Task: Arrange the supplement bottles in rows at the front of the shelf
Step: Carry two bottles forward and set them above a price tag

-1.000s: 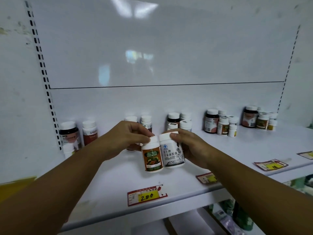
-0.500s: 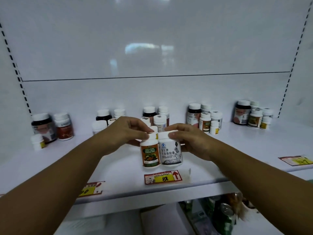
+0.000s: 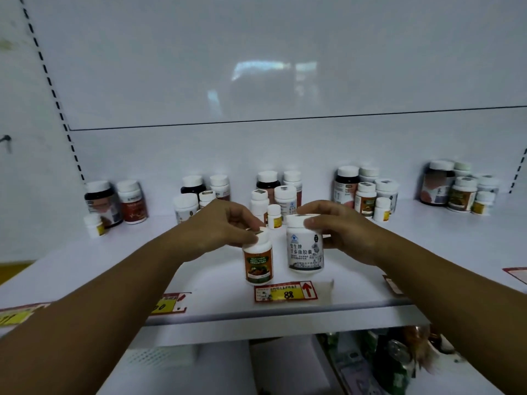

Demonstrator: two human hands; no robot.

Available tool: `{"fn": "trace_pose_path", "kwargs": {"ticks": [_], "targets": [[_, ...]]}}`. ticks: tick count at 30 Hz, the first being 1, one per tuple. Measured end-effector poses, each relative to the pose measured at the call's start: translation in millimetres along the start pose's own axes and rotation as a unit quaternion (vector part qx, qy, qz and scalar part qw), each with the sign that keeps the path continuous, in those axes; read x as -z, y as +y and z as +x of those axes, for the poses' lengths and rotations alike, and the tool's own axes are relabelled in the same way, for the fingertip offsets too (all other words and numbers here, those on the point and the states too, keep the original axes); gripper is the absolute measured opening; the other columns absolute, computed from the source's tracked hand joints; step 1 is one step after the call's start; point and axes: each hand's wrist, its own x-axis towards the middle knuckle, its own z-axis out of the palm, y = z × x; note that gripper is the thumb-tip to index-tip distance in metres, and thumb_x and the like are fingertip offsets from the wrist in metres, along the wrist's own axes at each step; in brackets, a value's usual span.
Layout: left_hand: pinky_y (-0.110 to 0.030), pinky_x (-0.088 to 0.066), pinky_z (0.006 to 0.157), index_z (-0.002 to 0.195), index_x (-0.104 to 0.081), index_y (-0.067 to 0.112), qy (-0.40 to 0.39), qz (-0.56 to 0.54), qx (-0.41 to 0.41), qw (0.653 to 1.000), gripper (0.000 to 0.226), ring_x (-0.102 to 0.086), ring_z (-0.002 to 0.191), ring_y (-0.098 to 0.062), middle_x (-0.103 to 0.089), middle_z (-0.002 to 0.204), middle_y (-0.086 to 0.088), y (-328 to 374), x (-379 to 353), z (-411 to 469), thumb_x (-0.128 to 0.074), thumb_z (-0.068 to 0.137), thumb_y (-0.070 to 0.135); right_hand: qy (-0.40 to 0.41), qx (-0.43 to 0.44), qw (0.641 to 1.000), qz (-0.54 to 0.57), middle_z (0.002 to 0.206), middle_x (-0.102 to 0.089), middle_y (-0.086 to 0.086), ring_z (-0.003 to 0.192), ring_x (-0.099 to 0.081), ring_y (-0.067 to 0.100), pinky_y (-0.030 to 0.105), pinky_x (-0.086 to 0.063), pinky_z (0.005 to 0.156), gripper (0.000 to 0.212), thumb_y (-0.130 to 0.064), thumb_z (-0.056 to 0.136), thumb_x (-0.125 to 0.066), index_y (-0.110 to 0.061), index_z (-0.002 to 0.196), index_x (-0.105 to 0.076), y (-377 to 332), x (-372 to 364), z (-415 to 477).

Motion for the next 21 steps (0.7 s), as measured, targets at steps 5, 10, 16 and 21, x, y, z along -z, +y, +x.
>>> {"fn": "trace_pose_path", "kwargs": {"ticks": [5,10,16,21], "targets": [[-0.023,-0.056,0.075,0.086,-0.071,0.022,-0.034,0.024,0.002,0.999,0.019,-0.067,0.095,-0.016,-0.072,0.105,0.001,-2,3,6,-0.073,0.075,0.006,0.016,0.01,0.999,-0.026,0.095,-0.072,-0.004,0.093,-0.065,0.016,0.03,-0.052,0.074,0.021,-0.009,0.082,-0.062,-0.025,0.093,-0.069,-7,10,-9],[-0.019,-0.052,0.073,0.076,-0.073,0.028,-0.052,0.046,-0.026,0.997,0.019,-0.068,0.089,-0.007,-0.074,0.094,0.014,-6,3,15,-0.077,0.071,0.011,0.06,0.026,0.997,-0.042,0.09,-0.07,-0.005,0.087,-0.064,0.012,0.023,-0.05,0.07,0.023,0.0,0.08,-0.061,-0.018,0.094,-0.066,-13,29,-32],[-0.016,-0.047,0.071,0.085,-0.072,0.03,-0.088,0.072,-0.031,0.993,0.02,-0.065,0.087,0.003,-0.072,0.096,0.021,-9,4,25,-0.077,0.072,0.016,0.097,-0.011,0.99,-0.097,0.107,-0.072,0.001,0.097,-0.066,0.016,0.027,-0.053,0.079,0.031,0.002,0.079,-0.064,-0.015,0.104,-0.067,-23,70,-62],[-0.02,-0.047,0.073,0.088,-0.071,0.029,-0.002,0.091,-0.044,0.995,0.009,-0.065,0.087,-0.005,-0.073,0.089,0.013,3,2,32,-0.064,0.083,0.032,0.102,-0.041,0.983,-0.144,0.105,-0.072,-0.005,0.096,-0.066,0.011,0.022,-0.055,0.075,0.035,0.005,0.078,-0.063,-0.02,0.102,-0.066,-28,99,-72]]}}
